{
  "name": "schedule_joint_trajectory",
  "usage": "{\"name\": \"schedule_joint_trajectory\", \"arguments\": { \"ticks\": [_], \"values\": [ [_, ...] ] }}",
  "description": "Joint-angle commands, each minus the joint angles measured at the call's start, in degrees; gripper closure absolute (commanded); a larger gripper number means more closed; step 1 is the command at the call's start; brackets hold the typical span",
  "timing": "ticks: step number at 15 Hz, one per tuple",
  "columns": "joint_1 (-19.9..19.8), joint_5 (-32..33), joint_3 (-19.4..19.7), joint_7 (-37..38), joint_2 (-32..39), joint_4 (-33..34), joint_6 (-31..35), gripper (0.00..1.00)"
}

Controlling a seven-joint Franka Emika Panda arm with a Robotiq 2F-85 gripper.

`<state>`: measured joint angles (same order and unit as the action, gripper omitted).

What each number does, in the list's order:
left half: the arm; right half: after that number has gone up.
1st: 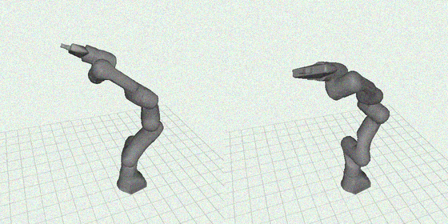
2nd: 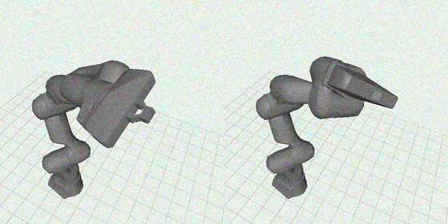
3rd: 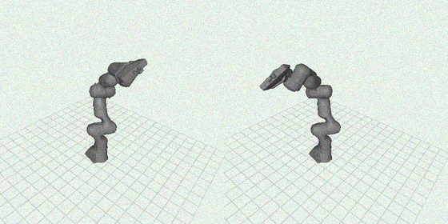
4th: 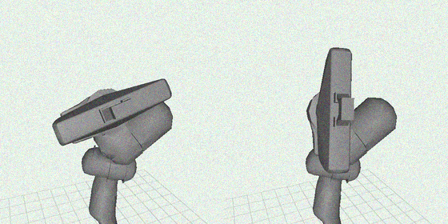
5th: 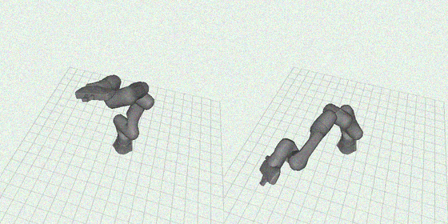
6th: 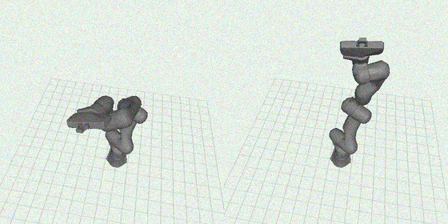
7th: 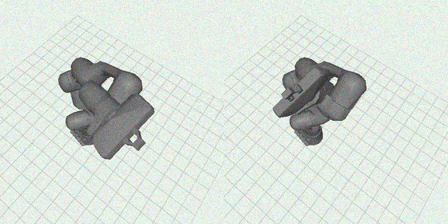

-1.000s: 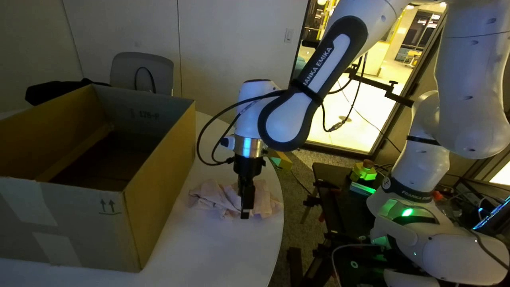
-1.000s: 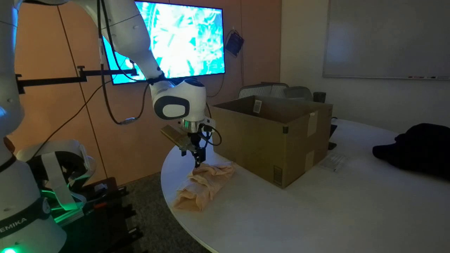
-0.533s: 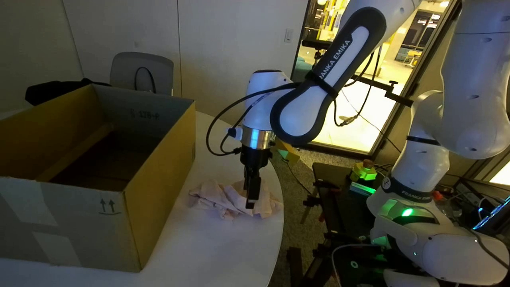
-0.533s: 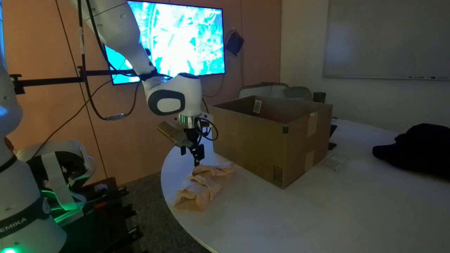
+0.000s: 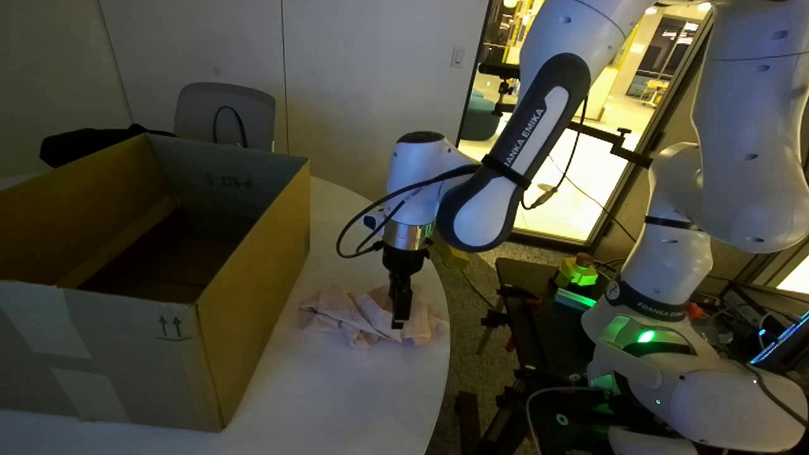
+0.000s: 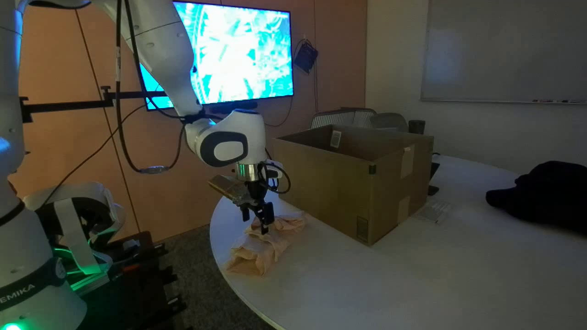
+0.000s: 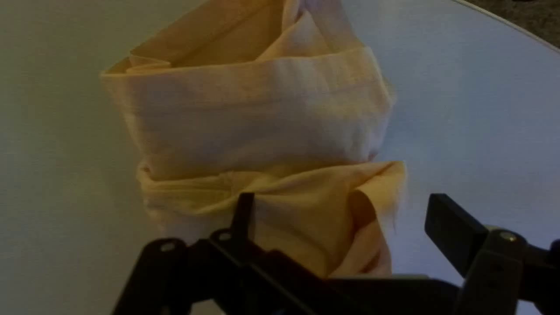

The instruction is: Put the black marker on the peach towel, fold the towel then put it in the box

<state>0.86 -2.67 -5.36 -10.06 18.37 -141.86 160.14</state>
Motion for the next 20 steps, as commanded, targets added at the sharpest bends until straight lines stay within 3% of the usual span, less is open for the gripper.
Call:
{"name": "schedule_joint_trajectory", "arguments": {
  "ticks": [1, 12, 20],
  "values": [
    [1.7, 3.5, 1.6, 2.8, 4.9, 2.0, 2.8, 0.0],
    [2.5, 3.7, 2.8, 5.4, 13.7, 7.2, 5.8, 0.0],
    [1.1, 3.5, 2.2, 4.3, 2.7, 3.9, 0.8, 0.0]
  ]
}}
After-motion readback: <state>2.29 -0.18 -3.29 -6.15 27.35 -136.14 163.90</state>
